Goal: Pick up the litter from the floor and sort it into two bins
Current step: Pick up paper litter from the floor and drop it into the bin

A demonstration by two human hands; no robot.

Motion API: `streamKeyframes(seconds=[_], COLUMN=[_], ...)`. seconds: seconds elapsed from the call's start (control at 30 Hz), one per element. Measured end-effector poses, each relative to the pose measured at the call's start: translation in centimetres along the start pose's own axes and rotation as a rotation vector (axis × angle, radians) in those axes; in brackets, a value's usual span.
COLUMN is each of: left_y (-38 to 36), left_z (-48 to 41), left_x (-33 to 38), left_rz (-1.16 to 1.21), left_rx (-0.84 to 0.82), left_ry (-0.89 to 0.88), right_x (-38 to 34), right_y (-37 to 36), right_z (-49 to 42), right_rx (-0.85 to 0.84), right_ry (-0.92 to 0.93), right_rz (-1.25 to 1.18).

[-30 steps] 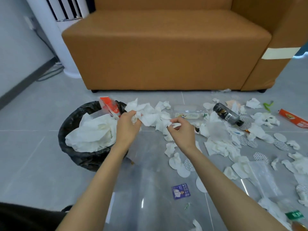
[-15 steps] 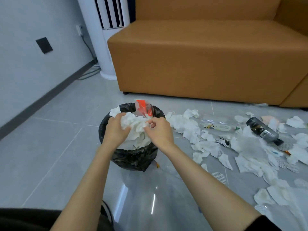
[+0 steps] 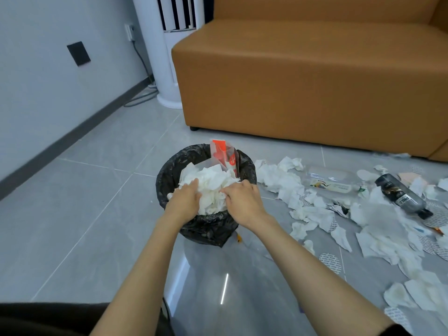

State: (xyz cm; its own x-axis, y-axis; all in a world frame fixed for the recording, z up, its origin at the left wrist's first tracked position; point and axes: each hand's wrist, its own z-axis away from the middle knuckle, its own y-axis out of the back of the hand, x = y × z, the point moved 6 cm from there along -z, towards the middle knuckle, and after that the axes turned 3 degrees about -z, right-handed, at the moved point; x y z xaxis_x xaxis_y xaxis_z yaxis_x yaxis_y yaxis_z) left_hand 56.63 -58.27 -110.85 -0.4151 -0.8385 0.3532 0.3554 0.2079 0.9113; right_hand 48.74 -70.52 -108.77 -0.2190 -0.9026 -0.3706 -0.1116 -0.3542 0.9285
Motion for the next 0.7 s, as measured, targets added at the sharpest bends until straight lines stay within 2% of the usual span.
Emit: streamKeyframes(seconds=[0.1,0.2,0.4,0.53,0.7], left_y=[0.9,1.9,3.5,1.9,-3.5], left_z=[-0.1,0.2,1.9,2.3,3.2], left_x=[0.7,2.3,8.3,12.7,16.6], left_rz=[0.036,0.122,0.281,0.277,0.268], left_rx=[0.125,0.212,0.338,0.3,0.136], left_ry=[-0.017,-0.038,-0.211,-0.311,-0.372], right_x=[0.8,1.8,6.8,12.6,19.6], right_y=[1.0,2.5,4.8,4.2,1.2], right_z=[0.1,0.7,2.8,5.4,11.0], right_rx=[0.036,0.06,0.186,0.177,0.019], right_ry=[-0.019,-0.048,-0.218,-0.394,-0.614], right_rz=[-0.033,-0.18,-0.301,-0.383,-0.41])
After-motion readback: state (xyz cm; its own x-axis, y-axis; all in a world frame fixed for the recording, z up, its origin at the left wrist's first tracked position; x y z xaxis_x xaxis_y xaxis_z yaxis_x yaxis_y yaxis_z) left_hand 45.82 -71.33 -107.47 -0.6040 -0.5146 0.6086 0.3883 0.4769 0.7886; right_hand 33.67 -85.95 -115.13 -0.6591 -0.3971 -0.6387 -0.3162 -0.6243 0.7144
